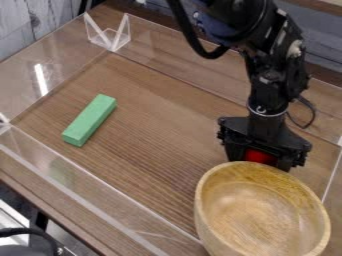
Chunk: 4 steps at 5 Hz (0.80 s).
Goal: Move the red object to the right side of the table
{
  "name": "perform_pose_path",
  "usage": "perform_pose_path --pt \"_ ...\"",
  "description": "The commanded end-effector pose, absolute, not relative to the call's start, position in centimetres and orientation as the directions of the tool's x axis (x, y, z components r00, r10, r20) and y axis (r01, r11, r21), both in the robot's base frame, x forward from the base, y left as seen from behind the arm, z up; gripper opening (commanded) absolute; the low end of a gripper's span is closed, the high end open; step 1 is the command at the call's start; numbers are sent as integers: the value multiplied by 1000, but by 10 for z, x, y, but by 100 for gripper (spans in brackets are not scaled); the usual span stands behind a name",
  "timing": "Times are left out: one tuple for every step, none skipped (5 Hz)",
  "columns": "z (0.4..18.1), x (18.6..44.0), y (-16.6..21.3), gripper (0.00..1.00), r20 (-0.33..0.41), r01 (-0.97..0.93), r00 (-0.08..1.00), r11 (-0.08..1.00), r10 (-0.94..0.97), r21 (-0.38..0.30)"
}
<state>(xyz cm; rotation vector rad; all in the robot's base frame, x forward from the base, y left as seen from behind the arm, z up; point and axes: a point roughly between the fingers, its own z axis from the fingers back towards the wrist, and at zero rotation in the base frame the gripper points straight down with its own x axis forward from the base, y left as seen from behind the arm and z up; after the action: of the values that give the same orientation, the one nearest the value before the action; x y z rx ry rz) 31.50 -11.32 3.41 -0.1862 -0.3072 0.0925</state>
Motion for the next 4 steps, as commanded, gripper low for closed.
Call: perform_pose_path --pt "58 324 -111 100 342 -59 930 975 131 -213" --pt "60 325 -110 100 336 -67 932 976 136 -209" --pt "62 325 -108 100 330 -75 933 976 141 -205" --pt "59 328 -106 0 325 -84 934 976 147 -201"
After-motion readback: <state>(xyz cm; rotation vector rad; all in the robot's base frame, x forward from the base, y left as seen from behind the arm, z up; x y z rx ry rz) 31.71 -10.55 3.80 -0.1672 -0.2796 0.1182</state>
